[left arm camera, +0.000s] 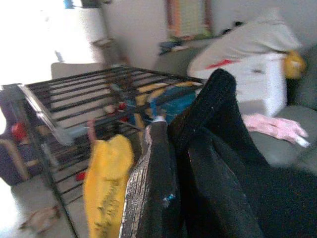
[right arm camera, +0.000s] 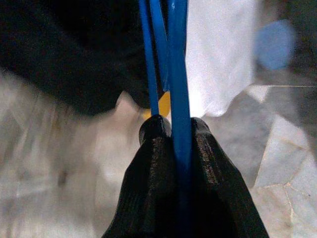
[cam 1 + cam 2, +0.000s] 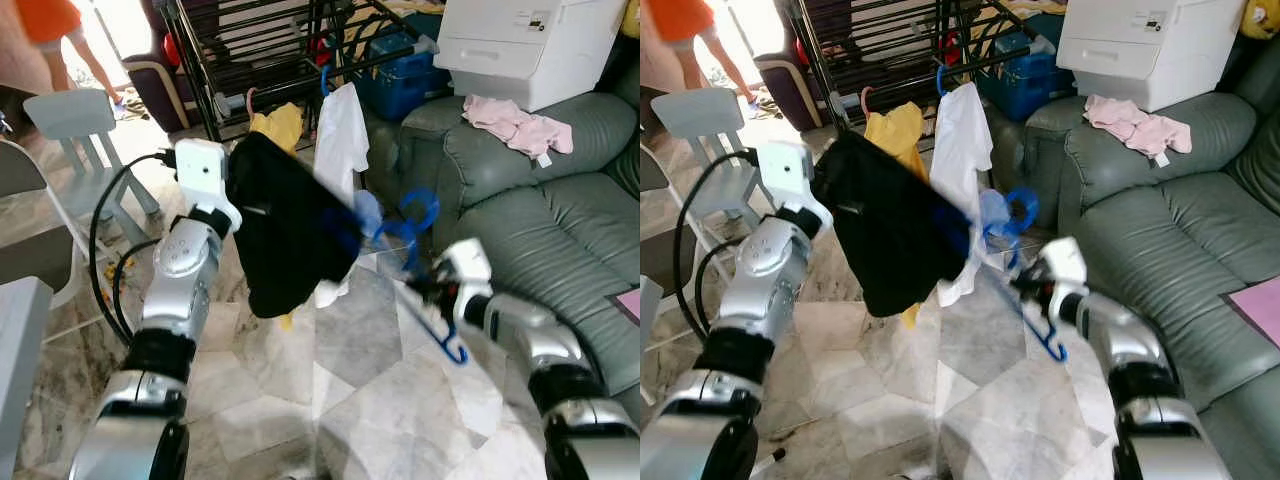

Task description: Hang hanger

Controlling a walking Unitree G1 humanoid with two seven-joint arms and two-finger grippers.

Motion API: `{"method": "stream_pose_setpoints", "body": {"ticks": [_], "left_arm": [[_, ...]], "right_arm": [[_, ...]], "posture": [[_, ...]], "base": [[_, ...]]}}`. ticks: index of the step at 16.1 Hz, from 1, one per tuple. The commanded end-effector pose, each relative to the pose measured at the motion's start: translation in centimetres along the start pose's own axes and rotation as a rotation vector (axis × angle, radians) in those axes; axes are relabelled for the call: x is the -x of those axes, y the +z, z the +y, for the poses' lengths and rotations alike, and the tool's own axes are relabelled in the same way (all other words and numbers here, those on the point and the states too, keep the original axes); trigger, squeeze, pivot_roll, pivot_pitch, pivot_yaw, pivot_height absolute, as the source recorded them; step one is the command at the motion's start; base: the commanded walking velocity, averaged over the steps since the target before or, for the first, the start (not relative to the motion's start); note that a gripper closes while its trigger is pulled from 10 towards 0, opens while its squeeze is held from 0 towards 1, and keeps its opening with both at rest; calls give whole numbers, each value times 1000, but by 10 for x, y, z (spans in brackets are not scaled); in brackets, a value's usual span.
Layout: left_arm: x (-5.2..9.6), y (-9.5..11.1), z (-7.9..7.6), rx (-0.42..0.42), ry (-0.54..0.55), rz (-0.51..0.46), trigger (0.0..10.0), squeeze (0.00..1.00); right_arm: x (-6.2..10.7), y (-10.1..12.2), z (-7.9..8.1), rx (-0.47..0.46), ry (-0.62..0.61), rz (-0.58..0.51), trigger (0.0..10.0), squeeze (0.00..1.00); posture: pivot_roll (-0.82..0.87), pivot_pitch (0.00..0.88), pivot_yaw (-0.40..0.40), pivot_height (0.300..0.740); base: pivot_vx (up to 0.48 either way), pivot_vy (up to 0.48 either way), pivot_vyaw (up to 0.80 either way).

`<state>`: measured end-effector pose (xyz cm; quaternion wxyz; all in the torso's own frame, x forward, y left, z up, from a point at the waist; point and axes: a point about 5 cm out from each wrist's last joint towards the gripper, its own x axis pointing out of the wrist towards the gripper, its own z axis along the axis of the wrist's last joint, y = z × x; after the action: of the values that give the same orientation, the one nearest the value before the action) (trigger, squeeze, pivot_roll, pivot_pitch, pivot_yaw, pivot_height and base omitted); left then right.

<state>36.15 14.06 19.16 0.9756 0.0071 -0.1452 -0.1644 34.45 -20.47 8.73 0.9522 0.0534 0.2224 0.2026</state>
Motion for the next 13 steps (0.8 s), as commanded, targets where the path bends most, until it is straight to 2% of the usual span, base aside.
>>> {"method": "stream_pose_setpoints", "body": {"ticks": [1,3,5,7,8,10,11,13], "left_arm": [[3,5,-6,-25,-62,-25,10000,0],[8,2,-16,-38,-107,-24,10000,0],[11,3,-25,-14,-147,-31,10000,0],[21,-3,-52,49,-301,0,10000,0],[27,-7,-60,57,-365,21,10000,0],[44,-22,-80,67,-530,110,10000,0],[56,-35,-87,23,-606,171,10000,0],[68,-45,-90,-19,-677,234,10000,0]], "right_arm": [[0,19,-11,-148,-130,-102,10000,0],[0,32,-18,-289,-213,-172,10000,0],[-1,46,-20,-381,-245,-246,10000,0],[-1,72,-20,-554,-268,-399,10000,0],[-1,79,-20,-591,-268,-433,10000,0],[-2,99,-13,-667,-207,-527,10000,0],[-3,110,-5,-693,-137,-572,10000,0],[-4,120,4,-733,-44,-611,10000,0]], "posture": [[-123,0,121,740],[-125,0,118,740],[-124,0,115,740],[-121,0,108,740],[-121,0,106,740],[-123,0,105,740],[-124,0,102,740],[-126,0,100,740]], "base": [[0,0,0],[0,0,0],[0,0,0],[0,0,0],[0,0,0],[0,0,0],[0,0,0],[0,0,0]]}}
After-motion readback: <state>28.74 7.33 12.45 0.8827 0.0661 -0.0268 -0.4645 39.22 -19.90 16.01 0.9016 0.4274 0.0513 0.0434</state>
